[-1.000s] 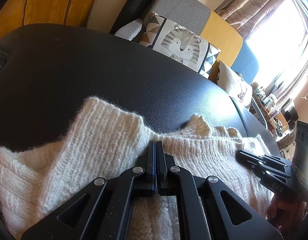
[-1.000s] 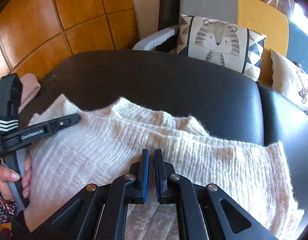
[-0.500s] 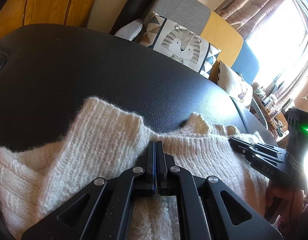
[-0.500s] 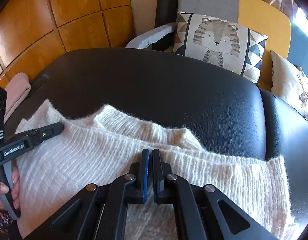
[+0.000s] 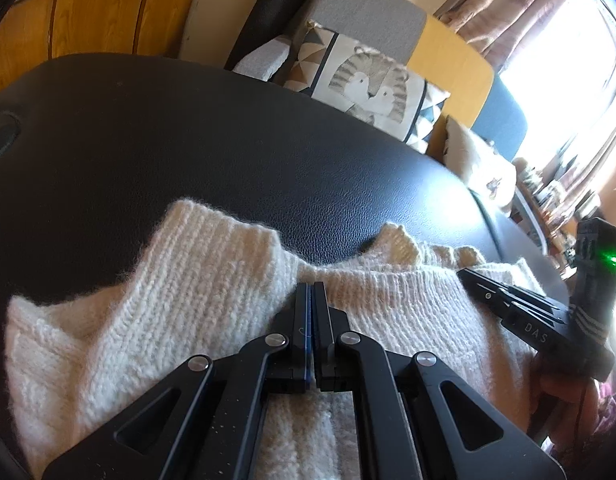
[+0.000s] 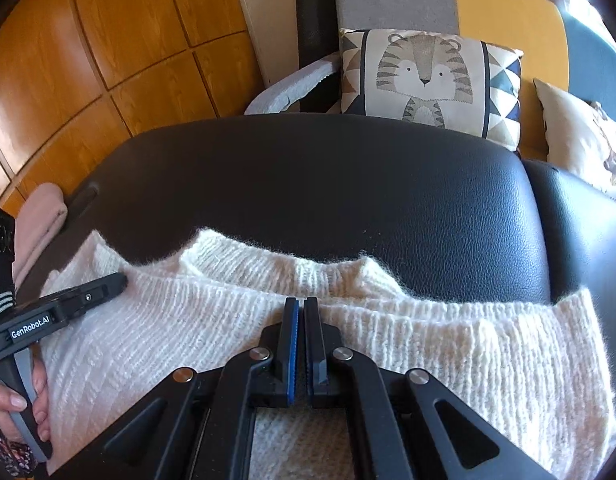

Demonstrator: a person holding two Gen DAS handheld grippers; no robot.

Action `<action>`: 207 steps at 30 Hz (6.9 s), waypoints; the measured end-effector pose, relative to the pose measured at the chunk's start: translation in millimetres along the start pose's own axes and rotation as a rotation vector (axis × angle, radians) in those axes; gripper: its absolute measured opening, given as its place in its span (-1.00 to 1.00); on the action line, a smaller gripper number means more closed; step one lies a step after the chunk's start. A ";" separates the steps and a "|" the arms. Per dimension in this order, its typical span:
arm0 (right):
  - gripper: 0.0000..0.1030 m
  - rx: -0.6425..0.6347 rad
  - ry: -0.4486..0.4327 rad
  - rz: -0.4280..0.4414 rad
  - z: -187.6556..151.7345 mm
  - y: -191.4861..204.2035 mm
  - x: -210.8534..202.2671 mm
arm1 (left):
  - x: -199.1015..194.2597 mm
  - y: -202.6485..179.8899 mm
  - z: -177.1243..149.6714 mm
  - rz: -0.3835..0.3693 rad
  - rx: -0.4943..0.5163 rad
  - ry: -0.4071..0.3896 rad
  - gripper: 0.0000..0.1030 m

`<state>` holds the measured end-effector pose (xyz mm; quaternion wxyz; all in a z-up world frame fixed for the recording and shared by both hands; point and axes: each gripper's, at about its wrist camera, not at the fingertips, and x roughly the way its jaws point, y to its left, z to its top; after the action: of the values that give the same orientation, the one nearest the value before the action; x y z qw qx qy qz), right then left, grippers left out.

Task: Fold clothes

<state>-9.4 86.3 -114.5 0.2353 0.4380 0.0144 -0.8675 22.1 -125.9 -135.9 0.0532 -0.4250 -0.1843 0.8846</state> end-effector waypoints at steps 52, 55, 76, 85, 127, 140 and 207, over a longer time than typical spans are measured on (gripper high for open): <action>-0.79 0.046 -0.207 -0.083 -13.9 -15.4 -74.6 | 23.0 -51.8 18.0 0.026 0.121 -0.016 -0.94; -0.79 0.011 -0.076 -0.160 -17.6 -26.8 -69.0 | 22.8 -50.8 19.0 0.020 0.116 -0.017 -0.94; -0.85 -0.019 0.012 -0.308 0.2 -42.8 -25.6 | 20.8 -52.8 17.1 0.035 0.128 -0.032 -0.93; -0.57 0.048 -0.001 -0.264 -11.9 -68.1 -39.5 | 21.1 -47.9 19.6 0.007 0.104 -0.035 -0.93; -1.00 0.148 -0.027 -0.217 11.3 -81.9 -30.9 | 14.6 -45.3 28.2 -0.010 0.095 -0.027 -0.93; -0.74 0.092 0.035 -0.235 5.3 -69.6 -33.7 | 14.6 -47.7 27.4 -0.003 0.099 -0.031 -0.93; -0.84 0.301 -0.184 -0.156 -162.7 -79.7 -120.4 | -92.7 29.5 -68.1 0.082 0.078 -0.144 -0.87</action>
<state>140.5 242.3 -136.9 0.0996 0.3846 -0.1031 -0.9119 135.2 -157.3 -117.8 0.0198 -0.3651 -0.1355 0.9208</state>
